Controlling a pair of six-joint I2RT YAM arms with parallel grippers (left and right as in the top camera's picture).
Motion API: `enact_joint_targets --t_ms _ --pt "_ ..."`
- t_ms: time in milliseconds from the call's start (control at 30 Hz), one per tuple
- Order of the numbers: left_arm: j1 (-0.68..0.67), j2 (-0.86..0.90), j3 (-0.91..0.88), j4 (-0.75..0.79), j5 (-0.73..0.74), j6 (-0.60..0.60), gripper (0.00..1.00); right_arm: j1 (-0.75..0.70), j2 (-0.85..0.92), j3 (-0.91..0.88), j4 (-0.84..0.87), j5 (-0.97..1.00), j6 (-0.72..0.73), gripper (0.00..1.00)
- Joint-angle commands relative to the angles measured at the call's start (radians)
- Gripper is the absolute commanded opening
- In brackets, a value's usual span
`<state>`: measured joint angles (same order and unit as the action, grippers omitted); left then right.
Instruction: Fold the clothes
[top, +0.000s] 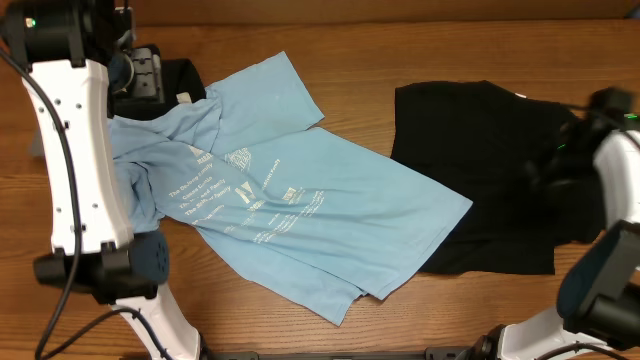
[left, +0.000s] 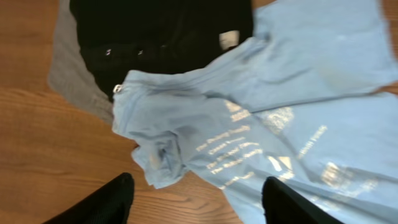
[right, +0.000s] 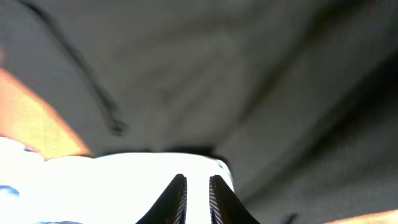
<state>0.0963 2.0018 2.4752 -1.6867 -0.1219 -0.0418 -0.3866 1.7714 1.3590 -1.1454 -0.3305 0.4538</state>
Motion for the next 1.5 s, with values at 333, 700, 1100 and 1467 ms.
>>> enact_joint_targets --t_ms 333,700,1100,1467 --pt "-0.034 -0.073 0.022 -0.003 0.019 0.019 0.72 -0.103 0.01 -0.459 0.311 0.219 0.209 0.18" --pt "-0.034 -0.073 0.022 -0.003 0.019 0.02 0.77 -0.68 0.01 -0.329 0.368 0.337 0.305 0.18" --pt "-0.035 -0.073 0.022 0.0 0.039 0.019 0.78 -0.657 0.007 0.019 0.273 -0.162 0.013 0.27" --pt "-0.039 -0.073 0.022 0.0 0.071 0.019 0.79 -0.026 0.025 -0.076 0.282 0.032 -0.063 0.32"
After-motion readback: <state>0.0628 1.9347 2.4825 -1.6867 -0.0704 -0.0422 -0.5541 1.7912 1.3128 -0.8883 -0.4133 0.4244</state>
